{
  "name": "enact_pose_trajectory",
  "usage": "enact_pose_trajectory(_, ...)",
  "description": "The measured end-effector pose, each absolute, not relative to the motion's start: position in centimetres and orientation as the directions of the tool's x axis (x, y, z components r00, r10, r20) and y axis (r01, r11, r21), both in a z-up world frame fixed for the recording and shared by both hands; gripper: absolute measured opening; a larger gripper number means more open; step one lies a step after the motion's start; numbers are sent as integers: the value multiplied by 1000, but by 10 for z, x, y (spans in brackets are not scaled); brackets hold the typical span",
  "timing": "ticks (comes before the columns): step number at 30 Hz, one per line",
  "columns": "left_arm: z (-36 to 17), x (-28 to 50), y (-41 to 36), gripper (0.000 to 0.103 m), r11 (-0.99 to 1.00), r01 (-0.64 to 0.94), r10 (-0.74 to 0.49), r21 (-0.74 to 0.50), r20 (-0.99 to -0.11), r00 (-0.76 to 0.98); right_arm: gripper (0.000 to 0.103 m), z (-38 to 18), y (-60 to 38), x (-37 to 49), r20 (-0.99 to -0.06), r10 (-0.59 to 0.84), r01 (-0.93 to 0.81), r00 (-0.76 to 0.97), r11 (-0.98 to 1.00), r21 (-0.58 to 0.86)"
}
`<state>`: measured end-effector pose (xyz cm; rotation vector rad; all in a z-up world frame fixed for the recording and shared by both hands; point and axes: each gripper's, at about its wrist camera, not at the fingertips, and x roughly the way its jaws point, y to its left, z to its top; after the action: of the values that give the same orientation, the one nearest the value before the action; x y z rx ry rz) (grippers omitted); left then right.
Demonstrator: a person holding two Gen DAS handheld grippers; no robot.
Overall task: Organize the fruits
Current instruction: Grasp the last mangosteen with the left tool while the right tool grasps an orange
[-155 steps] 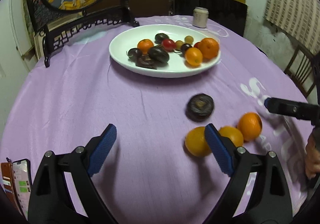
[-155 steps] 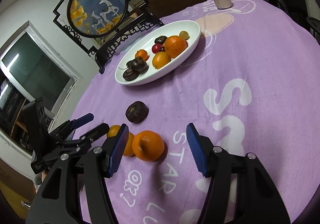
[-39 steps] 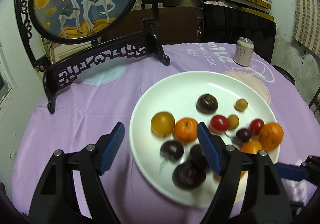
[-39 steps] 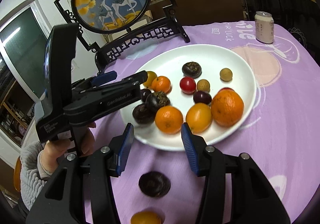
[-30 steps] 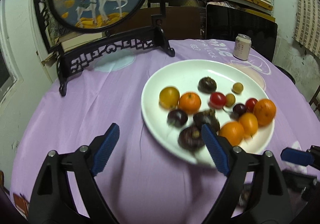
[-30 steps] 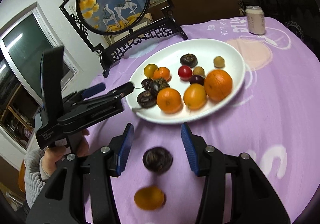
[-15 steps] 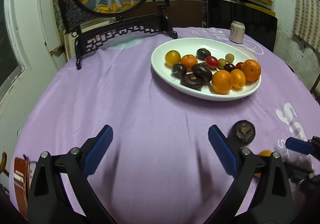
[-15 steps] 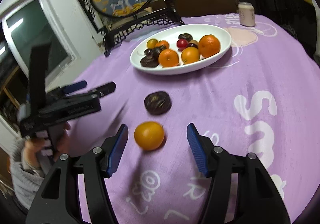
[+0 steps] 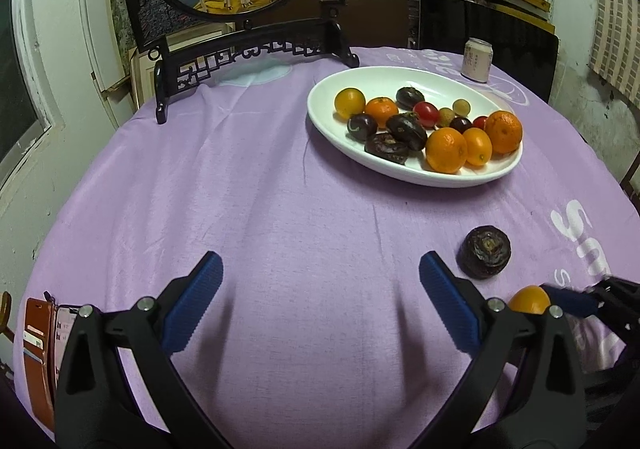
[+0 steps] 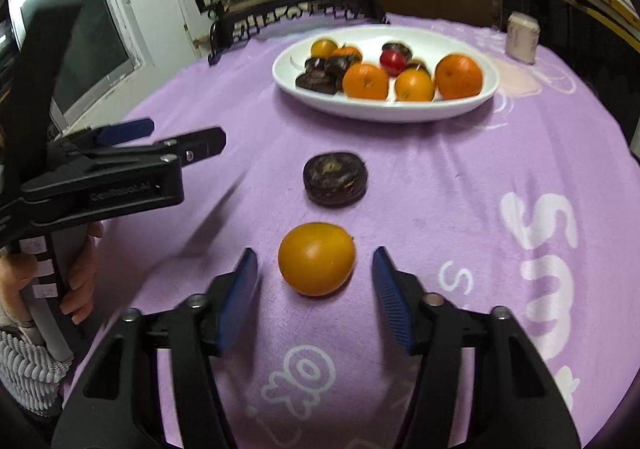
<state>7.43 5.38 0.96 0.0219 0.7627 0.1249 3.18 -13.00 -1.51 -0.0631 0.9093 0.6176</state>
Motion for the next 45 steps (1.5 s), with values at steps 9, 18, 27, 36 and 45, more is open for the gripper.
enact_pose_trajectory(9,5,75,41,100,995,-51,95,83,-696,712,37,-5,-168,36,-693,505,-430,515,851,302)
enact_pose_trajectory(18,0,79,-1,100,992,109,-33,59,-721,692,38,4,-217,33,-642,490,-314,590,872,377)
enact_pose_trajectory(27,-10,103,-27,100,992,126,-61,31,-751,658,38,4,-231,36,-620,502,-278,603,861,427)
enact_pose_trajectory(36,-20,115,-55,94,981,165,-27,106,-759,650,38,2,-235,38,-622,514,-270,591,852,448)
enact_pose_trajectory(45,-19,102,-42,41,978,206,-114,24,-768,630,37,-4,-230,40,-651,503,-269,569,862,431)
